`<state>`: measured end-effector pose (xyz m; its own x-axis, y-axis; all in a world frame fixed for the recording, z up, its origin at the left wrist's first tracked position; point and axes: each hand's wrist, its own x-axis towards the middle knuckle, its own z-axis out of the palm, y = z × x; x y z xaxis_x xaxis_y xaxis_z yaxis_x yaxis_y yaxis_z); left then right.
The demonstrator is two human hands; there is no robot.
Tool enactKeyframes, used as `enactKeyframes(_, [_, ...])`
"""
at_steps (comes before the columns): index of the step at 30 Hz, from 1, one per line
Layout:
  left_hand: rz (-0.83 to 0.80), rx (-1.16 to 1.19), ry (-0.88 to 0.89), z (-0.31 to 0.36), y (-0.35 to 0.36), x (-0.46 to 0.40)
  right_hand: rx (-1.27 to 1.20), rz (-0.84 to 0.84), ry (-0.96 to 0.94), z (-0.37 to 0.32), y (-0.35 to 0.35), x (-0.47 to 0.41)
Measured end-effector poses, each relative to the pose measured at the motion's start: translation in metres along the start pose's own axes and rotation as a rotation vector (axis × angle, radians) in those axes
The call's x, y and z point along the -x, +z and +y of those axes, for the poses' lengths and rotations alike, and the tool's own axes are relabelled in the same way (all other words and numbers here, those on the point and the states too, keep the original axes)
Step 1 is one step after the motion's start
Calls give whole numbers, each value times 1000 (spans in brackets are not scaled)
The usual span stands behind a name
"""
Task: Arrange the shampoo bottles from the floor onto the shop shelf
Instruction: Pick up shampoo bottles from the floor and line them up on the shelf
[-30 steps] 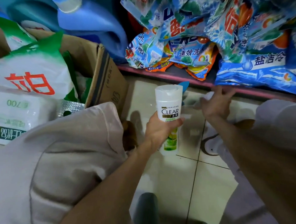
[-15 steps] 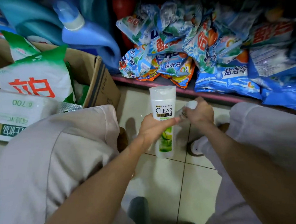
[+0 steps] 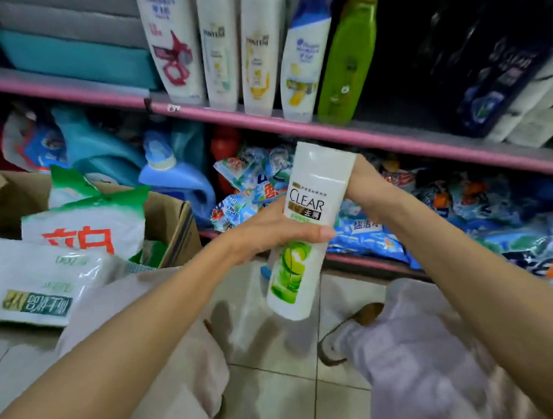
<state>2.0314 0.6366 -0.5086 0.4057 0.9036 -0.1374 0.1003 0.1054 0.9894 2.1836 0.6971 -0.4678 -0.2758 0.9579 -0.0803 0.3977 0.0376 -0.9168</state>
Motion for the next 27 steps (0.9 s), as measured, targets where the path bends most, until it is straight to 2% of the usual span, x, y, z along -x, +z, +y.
enactKeyframes(2, [61,45,47,10,-7,3,-84,-16,-31,-23,7,0])
enactKeyframes(6, [265,202,108,13,-18,-1,-326,-50,92,-47,19,10])
enactKeyframes(8, [348,258,137,16,-19,-7,-238,-64,25,-48,23,15])
enactKeyframes(12, [525,71,138,15,-18,-20,-141,-24,-104,-54,30,20])
enactKeyframes(16, [521,-50,166,12,-12,-28,-98,29,-138,-52,24,22])
enactKeyframes(19, [464,-2,156,17,-7,-27,-90,2,-182,-46,8,25])
enactKeyframes(21, [401,40,181,23,-3,-22,-213,-41,-122,-47,-4,29])
enactKeyframes(23, [351,84,206,29,1,-19,-337,-12,1,-50,-13,28])
enactKeyframes(27, [356,84,218,31,10,-24,-279,0,73,-48,-24,19])
